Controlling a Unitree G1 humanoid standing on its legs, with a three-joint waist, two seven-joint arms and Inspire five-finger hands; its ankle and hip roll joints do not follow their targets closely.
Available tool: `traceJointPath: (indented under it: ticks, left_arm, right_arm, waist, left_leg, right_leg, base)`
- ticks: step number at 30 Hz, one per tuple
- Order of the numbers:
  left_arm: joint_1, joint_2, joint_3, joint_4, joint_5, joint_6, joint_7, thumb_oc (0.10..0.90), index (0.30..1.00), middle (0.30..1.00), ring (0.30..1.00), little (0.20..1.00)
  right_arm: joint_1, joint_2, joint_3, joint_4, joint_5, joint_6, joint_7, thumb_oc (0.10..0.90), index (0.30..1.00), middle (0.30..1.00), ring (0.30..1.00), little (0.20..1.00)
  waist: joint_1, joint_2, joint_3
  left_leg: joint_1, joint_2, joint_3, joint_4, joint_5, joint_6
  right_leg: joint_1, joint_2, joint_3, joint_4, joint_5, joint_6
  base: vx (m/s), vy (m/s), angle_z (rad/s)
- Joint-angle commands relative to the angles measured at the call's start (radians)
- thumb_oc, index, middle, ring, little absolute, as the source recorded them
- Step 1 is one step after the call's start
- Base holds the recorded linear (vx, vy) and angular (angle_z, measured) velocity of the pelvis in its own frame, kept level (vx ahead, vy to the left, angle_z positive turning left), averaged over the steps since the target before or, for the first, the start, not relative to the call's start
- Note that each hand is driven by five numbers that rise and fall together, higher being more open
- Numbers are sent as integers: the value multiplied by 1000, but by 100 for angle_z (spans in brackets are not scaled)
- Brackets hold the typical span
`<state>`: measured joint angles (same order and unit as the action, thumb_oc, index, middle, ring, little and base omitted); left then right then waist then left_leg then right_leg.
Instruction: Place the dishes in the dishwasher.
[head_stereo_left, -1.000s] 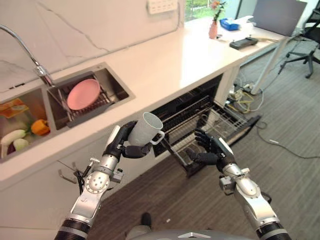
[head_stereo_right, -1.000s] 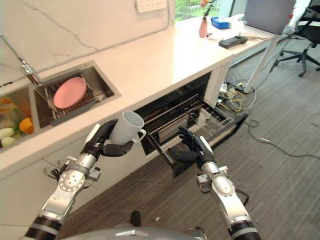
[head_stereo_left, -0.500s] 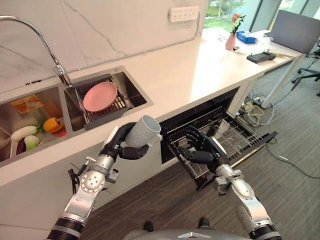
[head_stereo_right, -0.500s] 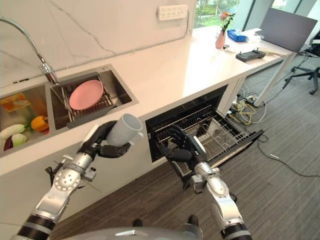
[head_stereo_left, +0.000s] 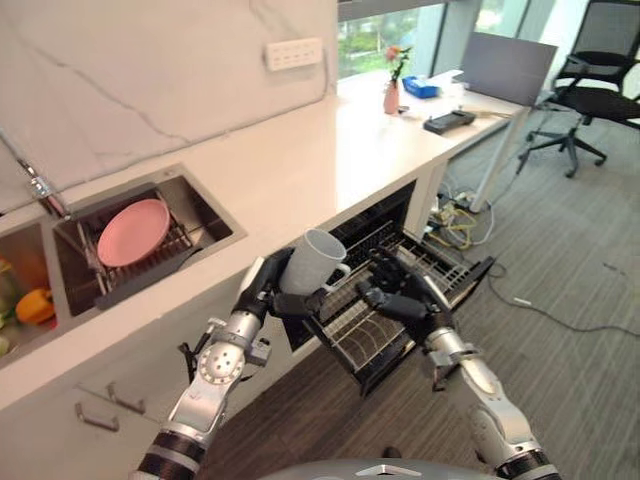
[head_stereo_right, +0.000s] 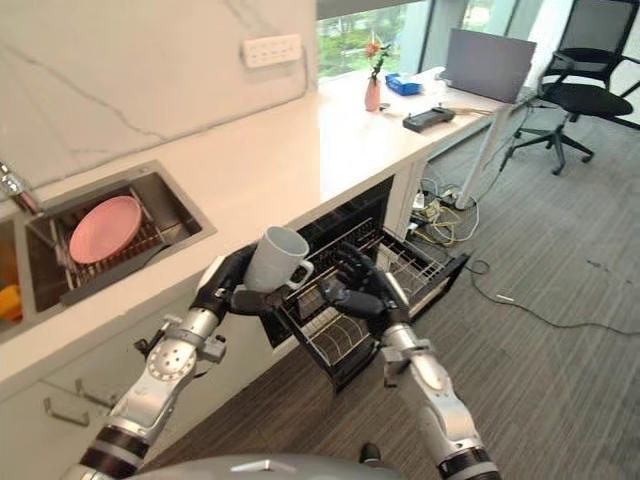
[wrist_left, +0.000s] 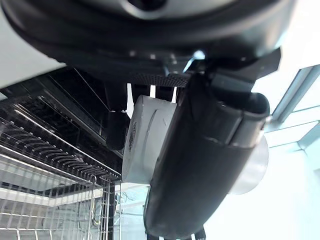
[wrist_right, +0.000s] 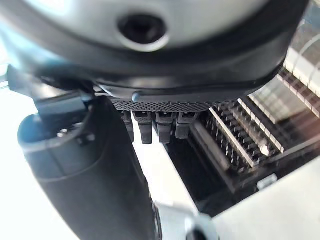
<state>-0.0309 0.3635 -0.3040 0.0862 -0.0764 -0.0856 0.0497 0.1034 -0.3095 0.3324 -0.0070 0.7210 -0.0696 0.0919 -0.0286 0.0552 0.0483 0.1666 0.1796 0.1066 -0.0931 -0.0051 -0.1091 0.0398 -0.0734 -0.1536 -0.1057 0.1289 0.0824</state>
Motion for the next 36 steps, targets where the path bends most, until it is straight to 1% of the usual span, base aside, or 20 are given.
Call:
traceJointPath:
  ticks: [1, 2, 5, 9, 16, 18, 21, 23, 24, 27, 30, 35, 36]
  left_arm:
    - [-191, 4, -33, 8, 29, -82, 73, 400, 300, 300, 300, 300]
    - [-232, -13, -56, 40, 35, -78, 98, 400, 300, 300, 300, 300]
    - [-265, -34, -84, 78, 34, -75, 121, 400, 300, 300, 300, 300]
    - [-296, -51, -118, 117, 35, -68, 136, 400, 300, 300, 300, 300]
    - [-292, -57, -140, 117, 28, -60, 127, 400, 300, 300, 300, 300]
    - [-284, -58, -146, 117, 28, -54, 131, 400, 300, 300, 300, 300]
    - [-284, -60, -151, 119, 29, -53, 132, 400, 300, 300, 300, 300]
    - [-297, -57, -174, 125, 61, -44, 137, 400, 300, 300, 300, 300]
    - [-297, -57, -174, 125, 61, -44, 137, 400, 300, 300, 300, 300]
    - [-323, -61, -202, 134, 107, -40, 158, 400, 300, 300, 300, 300]
    - [-343, -64, -218, 143, 134, -37, 170, 400, 300, 300, 300, 300]
    - [-358, -63, -230, 149, 152, -34, 174, 400, 300, 300, 300, 300]
    - [-368, -68, -240, 158, 166, -34, 178, 400, 300, 300, 300, 300]
  right_arm:
    - [-76, 55, -11, -184, 127, -97, 36, 800, 900, 900, 900, 900]
    - [-99, 56, 18, -193, 152, -94, 19, 800, 900, 900, 900, 900]
    - [-129, 63, 46, -189, 165, -97, -4, 800, 900, 900, 900, 900]
    - [-178, 65, 73, -167, 141, -91, -42, 800, 900, 900, 900, 900]
    - [-204, 73, 77, -140, 125, -81, -72, 800, 900, 900, 900, 900]
    - [-225, 90, 74, -112, 126, -84, -100, 800, 900, 900, 900, 900]
    - [-233, 97, 75, -102, 129, -84, -109, 800, 900, 900, 900, 900]
    - [-260, 126, 72, -58, 169, -89, -136, 800, 900, 900, 900, 900]
    - [-260, 126, 72, -58, 169, -89, -136, 800, 900, 900, 900, 900]
    - [-304, 174, 88, -6, 227, -92, -161, 800, 900, 900, 900, 900]
    - [-323, 190, 116, 28, 285, -83, -164, 800, 900, 900, 900, 900]
    - [-329, 199, 129, 45, 319, -72, -167, 800, 900, 900, 900, 900]
    - [-332, 199, 154, 60, 330, -54, -156, 800, 900, 900, 900, 900]
  waist:
    - [2, -41, -56]
    - [-7, -38, -56]
    - [-12, -35, -56]
    - [-14, -32, -61]
    - [-7, -31, -63]
    - [0, -31, -65]
    - [1, -31, -65]
    - [7, -32, -66]
    - [7, -32, -66]
    - [19, -31, -71]
    - [26, -32, -72]
    - [29, -32, -73]
    - [34, -33, -72]
  left_leg:
    - [30, -42, 23, 11, -46, 8]
    - [34, -43, 31, 10, -46, 7]
    - [39, -42, 41, 8, -47, 7]
    - [40, -46, 45, 6, -52, 9]
    - [40, -49, 34, 6, -56, 13]
    - [38, -51, 26, 6, -57, 15]
    - [38, -52, 22, 6, -57, 16]
    - [34, -55, 12, 6, -58, 18]
    - [34, -55, 12, 6, -58, 18]
    - [30, -62, -3, 6, -62, 20]
    - [21, -68, -14, 6, -61, 22]
    - [16, -72, -22, 6, -60, 23]
    - [14, -78, -28, 6, -61, 25]
  right_leg:
    - [-3, -66, -36, 18, -72, 58]
    - [-5, -63, -31, 18, -70, 57]
    - [-9, -61, -25, 18, -70, 57]
    - [-4, -61, -19, 18, -68, 53]
    - [4, -63, -24, 18, -68, 51]
    - [9, -66, -30, 18, -68, 48]
    - [10, -67, -32, 18, -68, 48]
    - [11, -71, -37, 18, -67, 50]
    - [11, -71, -37, 18, -67, 50]
    - [13, -78, -45, 18, -65, 53]
    - [10, -85, -54, 18, -62, 55]
    - [9, -90, -60, 18, -60, 56]
    - [8, -94, -63, 18, -57, 57]
  base:
    - [50, -31, -6]
    - [33, -22, -5]
    - [25, -12, -12]
    - [30, 0, -7]
    - [2, 1, -1]
    - [5, 23, 3]
    - [0, 0, 0]
    - [-2, 25, 4]
    - [-3, 27, 5]
    - [-11, 38, 9]
    - [-23, 33, 17]
    - [-20, 25, 11]
    - [-23, 24, 9]
